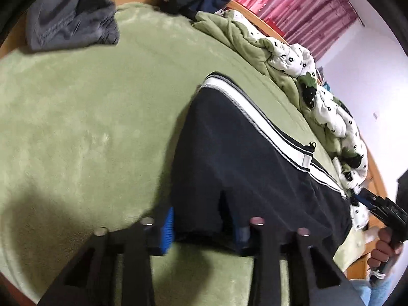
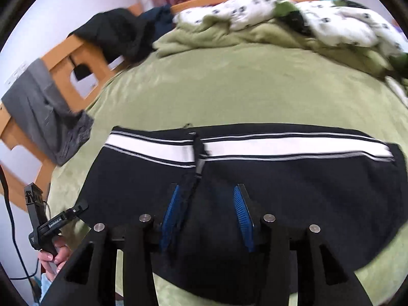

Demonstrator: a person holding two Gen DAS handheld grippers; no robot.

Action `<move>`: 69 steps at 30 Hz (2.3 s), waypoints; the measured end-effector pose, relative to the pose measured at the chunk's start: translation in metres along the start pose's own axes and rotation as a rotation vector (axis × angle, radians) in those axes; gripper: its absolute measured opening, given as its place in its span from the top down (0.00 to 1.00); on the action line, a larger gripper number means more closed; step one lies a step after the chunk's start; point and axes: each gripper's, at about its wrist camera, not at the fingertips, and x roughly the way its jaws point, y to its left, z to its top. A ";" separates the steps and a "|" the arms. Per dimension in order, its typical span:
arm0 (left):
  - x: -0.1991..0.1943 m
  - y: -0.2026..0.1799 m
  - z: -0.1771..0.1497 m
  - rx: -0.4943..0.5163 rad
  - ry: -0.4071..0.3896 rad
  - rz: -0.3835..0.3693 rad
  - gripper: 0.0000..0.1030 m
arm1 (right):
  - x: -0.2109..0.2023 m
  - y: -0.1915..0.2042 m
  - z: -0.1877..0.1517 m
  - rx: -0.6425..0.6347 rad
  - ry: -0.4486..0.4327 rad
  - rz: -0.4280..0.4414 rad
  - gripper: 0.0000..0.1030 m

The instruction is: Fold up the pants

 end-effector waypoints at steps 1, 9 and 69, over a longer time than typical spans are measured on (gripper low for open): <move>-0.005 -0.010 0.004 0.030 -0.009 0.006 0.76 | -0.007 -0.003 -0.004 -0.005 -0.007 -0.031 0.58; -0.043 -0.127 0.030 0.336 -0.052 0.071 0.85 | -0.026 -0.044 -0.022 0.041 -0.067 -0.051 0.58; 0.004 -0.183 -0.032 0.386 -0.050 0.238 0.37 | 0.105 -0.050 -0.032 0.234 0.090 0.174 0.84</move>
